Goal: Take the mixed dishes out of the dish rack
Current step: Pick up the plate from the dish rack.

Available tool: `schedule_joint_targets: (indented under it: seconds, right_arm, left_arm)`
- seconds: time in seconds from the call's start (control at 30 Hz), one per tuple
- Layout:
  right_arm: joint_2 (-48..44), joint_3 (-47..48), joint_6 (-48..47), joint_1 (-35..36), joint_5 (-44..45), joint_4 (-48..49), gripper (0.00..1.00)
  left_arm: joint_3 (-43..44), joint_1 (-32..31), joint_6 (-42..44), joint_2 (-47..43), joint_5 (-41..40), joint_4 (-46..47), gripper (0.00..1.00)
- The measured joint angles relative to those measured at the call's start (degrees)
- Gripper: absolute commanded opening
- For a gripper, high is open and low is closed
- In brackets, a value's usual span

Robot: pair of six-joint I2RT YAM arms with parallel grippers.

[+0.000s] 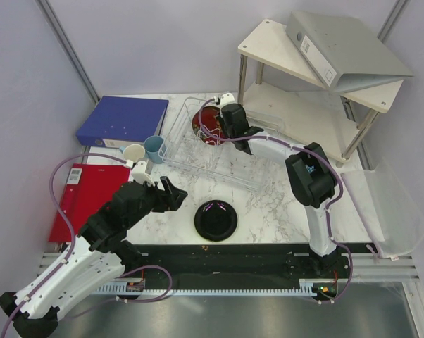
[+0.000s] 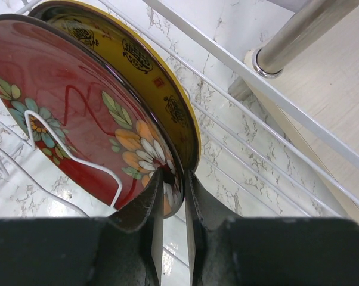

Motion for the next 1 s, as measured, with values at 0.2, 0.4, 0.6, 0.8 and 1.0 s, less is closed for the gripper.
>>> schedule_joint_targets:
  seconds: [0.2, 0.4, 0.6, 0.8, 1.0]
  right_arm:
    - [-1.97, -2.45, 0.26, 0.22, -0.44, 1.27, 0.0]
    - [-5.07, -5.16, 0.15, 0.5, -0.52, 1.7, 0.0]
    - [-10.12, -7.41, -0.57, 0.44, 0.35, 0.44, 0.0]
    - [-14.73, -9.27, -0.9, 0.07, 0.83, -1.6, 0.0]
    - [-16.15, -10.49, -0.63, -0.15, 0.79, -2.01, 0.0]
  left_arm:
    - [0.0, 0.0, 0.0, 0.11, 0.0, 0.0, 0.83]
    - [0.0, 0.0, 0.0, 0.11, 0.04, 0.0, 0.83]
    - [0.0, 0.0, 0.0, 0.09, 0.09, 0.0, 0.83]
    - [0.0, 0.0, 0.0, -0.07, 0.13, 0.02, 0.83]
    - [-0.02, 0.0, 0.0, -0.15, 0.44, 0.02, 0.83]
